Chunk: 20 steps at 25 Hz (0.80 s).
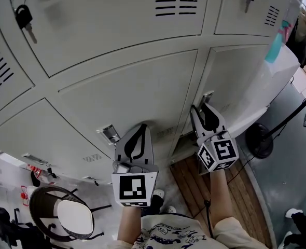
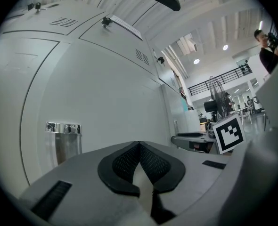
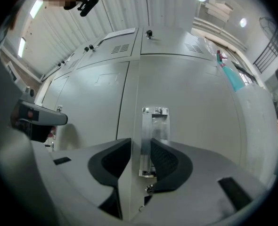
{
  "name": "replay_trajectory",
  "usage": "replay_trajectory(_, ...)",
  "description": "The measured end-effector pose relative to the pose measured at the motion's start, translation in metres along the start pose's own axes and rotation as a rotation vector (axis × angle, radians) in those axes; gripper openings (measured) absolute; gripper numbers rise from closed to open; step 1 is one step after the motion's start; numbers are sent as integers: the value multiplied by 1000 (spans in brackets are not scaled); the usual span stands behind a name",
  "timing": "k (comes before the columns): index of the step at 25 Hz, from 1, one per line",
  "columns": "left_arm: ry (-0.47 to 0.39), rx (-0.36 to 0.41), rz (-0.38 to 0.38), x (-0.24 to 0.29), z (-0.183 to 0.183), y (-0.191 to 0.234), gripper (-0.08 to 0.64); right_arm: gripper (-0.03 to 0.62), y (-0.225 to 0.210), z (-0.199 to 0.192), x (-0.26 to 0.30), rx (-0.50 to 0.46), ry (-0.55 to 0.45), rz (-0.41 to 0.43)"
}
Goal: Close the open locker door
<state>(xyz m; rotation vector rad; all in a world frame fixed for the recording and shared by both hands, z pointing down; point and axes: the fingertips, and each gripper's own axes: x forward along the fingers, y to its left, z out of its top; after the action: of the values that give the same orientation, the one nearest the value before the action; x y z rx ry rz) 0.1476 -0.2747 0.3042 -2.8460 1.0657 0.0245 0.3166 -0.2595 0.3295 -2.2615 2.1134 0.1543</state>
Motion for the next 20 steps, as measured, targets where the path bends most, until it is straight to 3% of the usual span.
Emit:
replay_trajectory(2,1,-1,3,0,0,0,2,160,2,0,1,-1,4,19)
replay_trajectory(20,5,3,5,2,2,-2,2,181,4,-2,8,83,13,125)
